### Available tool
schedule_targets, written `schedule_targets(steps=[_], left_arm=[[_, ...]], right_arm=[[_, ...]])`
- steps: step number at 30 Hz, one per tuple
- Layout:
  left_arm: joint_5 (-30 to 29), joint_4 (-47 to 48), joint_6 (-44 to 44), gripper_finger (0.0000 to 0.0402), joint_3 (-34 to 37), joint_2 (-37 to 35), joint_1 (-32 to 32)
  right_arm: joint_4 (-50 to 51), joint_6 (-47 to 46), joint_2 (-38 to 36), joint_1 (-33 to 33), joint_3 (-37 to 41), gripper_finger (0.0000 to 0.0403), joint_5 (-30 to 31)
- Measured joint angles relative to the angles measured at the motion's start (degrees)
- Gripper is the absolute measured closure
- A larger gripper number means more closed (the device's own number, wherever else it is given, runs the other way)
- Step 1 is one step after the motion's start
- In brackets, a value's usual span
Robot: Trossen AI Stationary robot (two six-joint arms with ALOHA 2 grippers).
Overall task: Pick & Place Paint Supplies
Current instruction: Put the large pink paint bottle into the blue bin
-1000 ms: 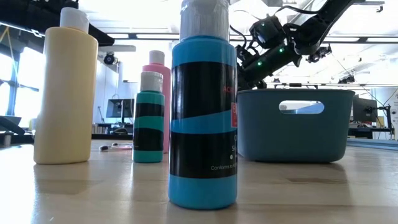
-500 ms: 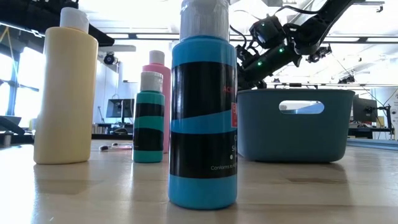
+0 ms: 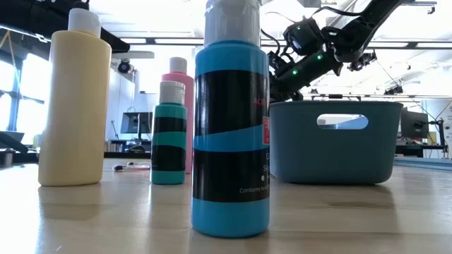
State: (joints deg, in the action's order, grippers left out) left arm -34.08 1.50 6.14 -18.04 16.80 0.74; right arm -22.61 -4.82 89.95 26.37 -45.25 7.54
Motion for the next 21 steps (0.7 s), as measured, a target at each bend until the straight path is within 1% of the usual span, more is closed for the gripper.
schedule_targets(steps=[4,6,8,12,14,21], left_arm=[[0.0,0.0,0.0,0.0281,0.0,0.0,0.0],[0.0,0.0,0.0,0.0281,0.0,0.0,0.0],[0.0,0.0,0.0,0.0281,0.0,0.0,0.0],[0.0,0.0,0.0,0.0281,0.0,0.0,0.0],[0.0,0.0,0.0,0.0281,0.0,0.0,0.0],[0.0,0.0,0.0,0.0281,0.0,0.0,0.0]], right_arm=[[0.0,0.1,0.0,0.0,0.0,0.0284,0.0],[0.0,0.1,0.0,0.0,0.0,0.0287,0.0],[0.0,0.1,0.0,0.0,0.0,0.0285,0.0],[0.0,0.1,0.0,0.0,0.0,0.0254,0.0],[0.0,0.1,0.0,0.0,0.0,0.0247,0.0],[0.1,0.1,0.0,0.0,0.0,0.0258,0.0]])
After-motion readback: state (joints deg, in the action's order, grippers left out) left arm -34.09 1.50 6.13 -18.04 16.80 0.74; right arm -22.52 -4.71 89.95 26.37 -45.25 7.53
